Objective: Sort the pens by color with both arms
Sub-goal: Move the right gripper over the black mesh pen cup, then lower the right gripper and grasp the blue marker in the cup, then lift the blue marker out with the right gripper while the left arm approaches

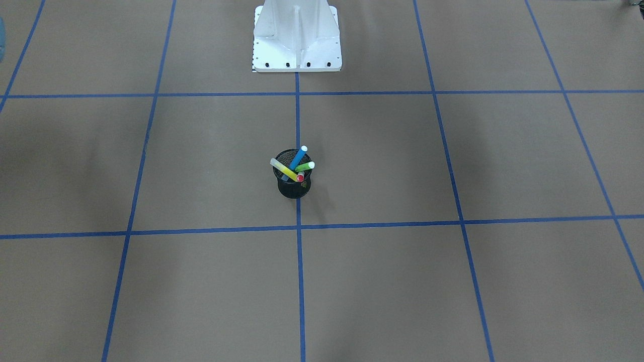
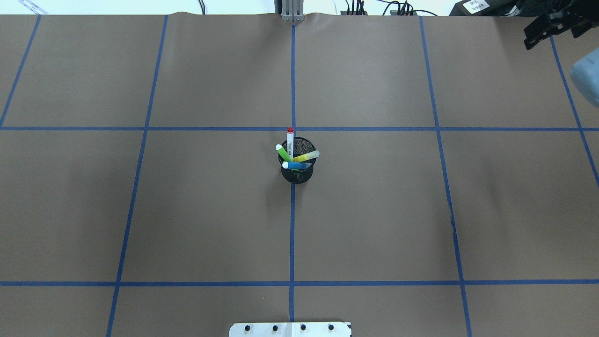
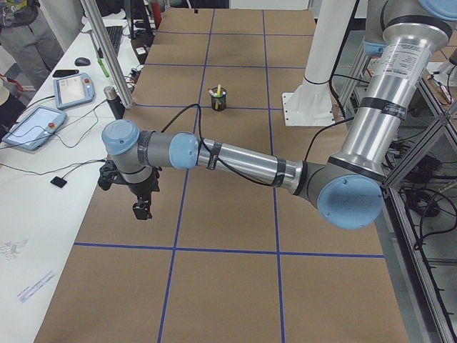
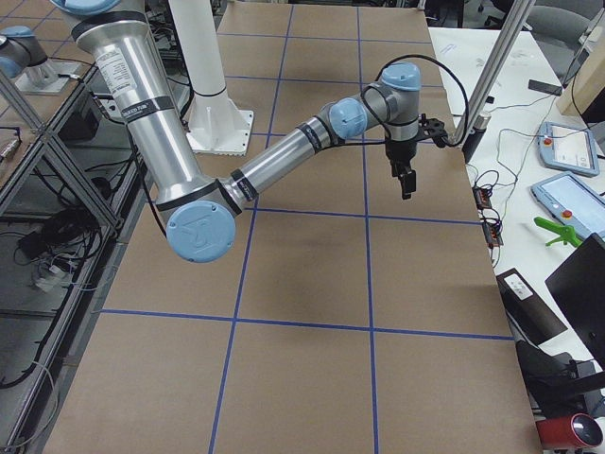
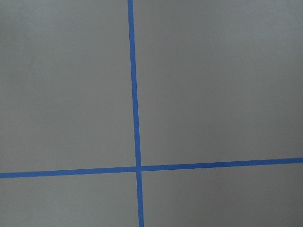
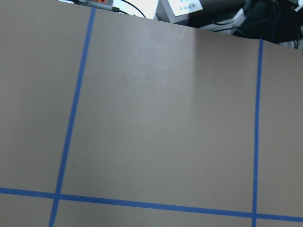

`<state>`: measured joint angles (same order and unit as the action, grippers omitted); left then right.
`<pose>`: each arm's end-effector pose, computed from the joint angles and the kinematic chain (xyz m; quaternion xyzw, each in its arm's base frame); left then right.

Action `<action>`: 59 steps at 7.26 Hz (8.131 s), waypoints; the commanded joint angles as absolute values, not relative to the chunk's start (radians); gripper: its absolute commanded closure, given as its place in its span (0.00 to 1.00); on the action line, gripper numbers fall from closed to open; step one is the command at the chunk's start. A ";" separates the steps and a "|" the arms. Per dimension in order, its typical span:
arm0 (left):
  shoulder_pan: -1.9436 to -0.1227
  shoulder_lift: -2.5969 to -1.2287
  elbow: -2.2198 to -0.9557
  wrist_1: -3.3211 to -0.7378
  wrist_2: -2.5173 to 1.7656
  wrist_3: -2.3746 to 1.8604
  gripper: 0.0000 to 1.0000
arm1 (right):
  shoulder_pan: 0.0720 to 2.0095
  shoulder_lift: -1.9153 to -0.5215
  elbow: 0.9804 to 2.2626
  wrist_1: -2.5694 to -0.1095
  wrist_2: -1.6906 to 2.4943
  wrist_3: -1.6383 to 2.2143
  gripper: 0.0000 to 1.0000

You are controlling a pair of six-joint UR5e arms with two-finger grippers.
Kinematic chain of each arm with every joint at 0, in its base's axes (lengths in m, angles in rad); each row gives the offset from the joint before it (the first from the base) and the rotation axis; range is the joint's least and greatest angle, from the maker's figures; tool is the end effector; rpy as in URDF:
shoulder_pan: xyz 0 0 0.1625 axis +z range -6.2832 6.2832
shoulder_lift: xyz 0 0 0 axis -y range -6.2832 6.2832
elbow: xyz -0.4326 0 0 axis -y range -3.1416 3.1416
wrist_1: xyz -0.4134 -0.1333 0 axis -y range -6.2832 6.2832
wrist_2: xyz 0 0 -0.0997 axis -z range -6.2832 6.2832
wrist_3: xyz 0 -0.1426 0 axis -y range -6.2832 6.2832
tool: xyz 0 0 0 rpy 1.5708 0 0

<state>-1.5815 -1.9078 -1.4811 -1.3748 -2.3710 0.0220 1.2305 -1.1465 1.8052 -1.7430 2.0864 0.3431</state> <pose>-0.0379 -0.6482 0.5637 0.0300 0.3889 0.0152 0.9206 -0.1580 -0.6348 0.3668 0.1365 -0.3112 -0.0601 0.9386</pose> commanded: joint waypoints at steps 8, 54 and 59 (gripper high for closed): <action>-1.582 -1.908 -1.517 -1.347 -2.373 0.008 0.00 | 0.792 -0.723 1.658 -1.990 2.247 1.737 0.08; -1.368 -1.951 -1.783 -1.185 -2.418 -0.281 0.00 | 0.808 -0.644 1.831 -1.977 2.249 1.639 0.78; -1.050 -2.052 -1.858 -1.609 -2.262 -0.954 0.00 | 0.880 -0.734 1.758 -1.694 1.939 0.950 0.77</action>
<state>-1.1336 -2.0477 -1.8573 -1.3953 -2.3319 -0.7335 0.8742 -0.6927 1.8054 -1.8562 2.0031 1.0430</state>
